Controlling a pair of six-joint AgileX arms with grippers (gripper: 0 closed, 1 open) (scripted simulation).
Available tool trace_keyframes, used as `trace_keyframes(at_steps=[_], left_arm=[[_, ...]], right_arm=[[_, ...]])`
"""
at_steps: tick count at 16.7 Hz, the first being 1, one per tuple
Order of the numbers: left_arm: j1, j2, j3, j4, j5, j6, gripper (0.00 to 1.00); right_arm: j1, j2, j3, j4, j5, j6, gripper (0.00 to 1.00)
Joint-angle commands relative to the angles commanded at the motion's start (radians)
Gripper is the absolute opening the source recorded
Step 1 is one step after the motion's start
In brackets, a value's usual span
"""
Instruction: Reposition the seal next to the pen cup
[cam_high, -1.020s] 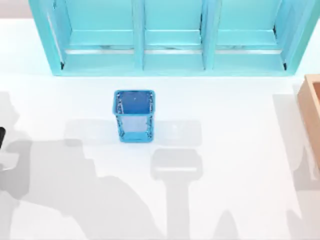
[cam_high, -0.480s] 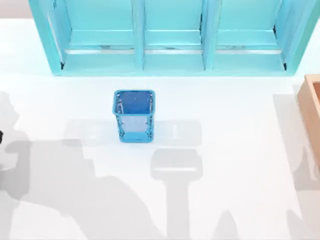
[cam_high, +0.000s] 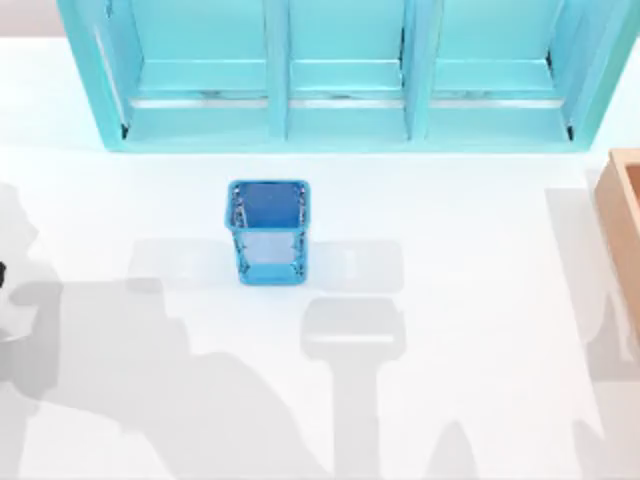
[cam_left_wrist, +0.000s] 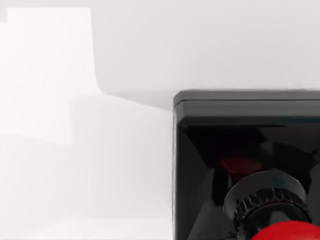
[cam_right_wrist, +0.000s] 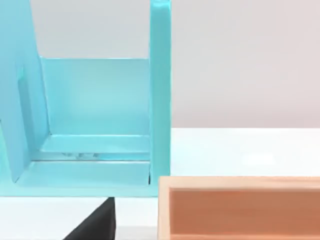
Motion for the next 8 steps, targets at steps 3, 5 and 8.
trace_keyframes(at_steps=[3,5,8], left_arm=[[0.0,0.0,0.0,0.0,0.0,0.0,0.0],[-0.002,-0.001,0.0,0.0,0.0,0.001,0.0],[-0.032,-0.004,0.035,-0.036,0.0,-0.031,0.0]], right_arm=[[0.0,0.0,0.0,0.0,0.0,0.0,1.0],[0.0,0.0,0.0,0.0,0.0,0.0,1.0],[0.0,0.0,0.0,0.0,0.0,0.0,1.0]])
